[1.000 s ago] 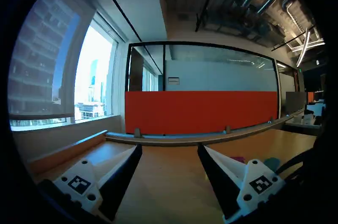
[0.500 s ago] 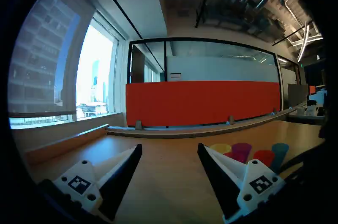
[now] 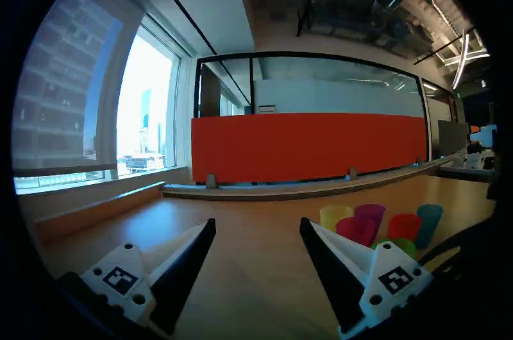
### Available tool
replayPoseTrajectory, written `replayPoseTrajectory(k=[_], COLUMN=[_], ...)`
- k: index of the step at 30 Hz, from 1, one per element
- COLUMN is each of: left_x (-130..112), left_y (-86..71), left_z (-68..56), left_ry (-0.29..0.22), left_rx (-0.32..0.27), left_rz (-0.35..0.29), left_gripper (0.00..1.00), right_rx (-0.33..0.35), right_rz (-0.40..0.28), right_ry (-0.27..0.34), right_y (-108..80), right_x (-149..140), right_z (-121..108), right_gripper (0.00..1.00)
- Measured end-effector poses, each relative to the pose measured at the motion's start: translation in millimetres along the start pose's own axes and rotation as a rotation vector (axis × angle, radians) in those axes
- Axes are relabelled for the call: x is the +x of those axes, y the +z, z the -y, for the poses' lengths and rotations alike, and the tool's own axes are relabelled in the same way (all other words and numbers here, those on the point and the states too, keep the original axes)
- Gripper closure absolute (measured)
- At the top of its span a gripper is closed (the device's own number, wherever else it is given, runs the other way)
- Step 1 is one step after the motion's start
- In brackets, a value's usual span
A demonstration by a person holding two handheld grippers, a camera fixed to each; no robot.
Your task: Pour water
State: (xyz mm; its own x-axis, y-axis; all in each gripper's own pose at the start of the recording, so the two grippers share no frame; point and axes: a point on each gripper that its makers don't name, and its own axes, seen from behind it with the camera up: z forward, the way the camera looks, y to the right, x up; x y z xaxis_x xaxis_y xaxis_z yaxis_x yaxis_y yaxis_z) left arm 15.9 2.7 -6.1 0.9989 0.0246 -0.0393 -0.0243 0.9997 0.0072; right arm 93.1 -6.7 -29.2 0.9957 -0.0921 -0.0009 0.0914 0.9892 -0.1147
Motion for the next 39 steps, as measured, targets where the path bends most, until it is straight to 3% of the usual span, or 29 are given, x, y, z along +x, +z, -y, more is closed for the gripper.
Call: replayPoseTrajectory(k=[15,39], left_x=[-9.5,-14.5], left_y=[2.2,4.6], left_z=[0.6,-1.1], left_ry=[-0.027,-0.027], left_rx=[-0.010,-0.020], left_rz=[0.020,0.039], left_gripper=[0.02,0.03], right_rx=[0.006,-0.009], right_rz=[0.004,-0.005], right_ry=[0.002,-0.002], right_y=[-0.7,-3.7], right_x=[0.3,0.9], right_z=[2.4,-8.3], right_gripper=[0.00,0.00])
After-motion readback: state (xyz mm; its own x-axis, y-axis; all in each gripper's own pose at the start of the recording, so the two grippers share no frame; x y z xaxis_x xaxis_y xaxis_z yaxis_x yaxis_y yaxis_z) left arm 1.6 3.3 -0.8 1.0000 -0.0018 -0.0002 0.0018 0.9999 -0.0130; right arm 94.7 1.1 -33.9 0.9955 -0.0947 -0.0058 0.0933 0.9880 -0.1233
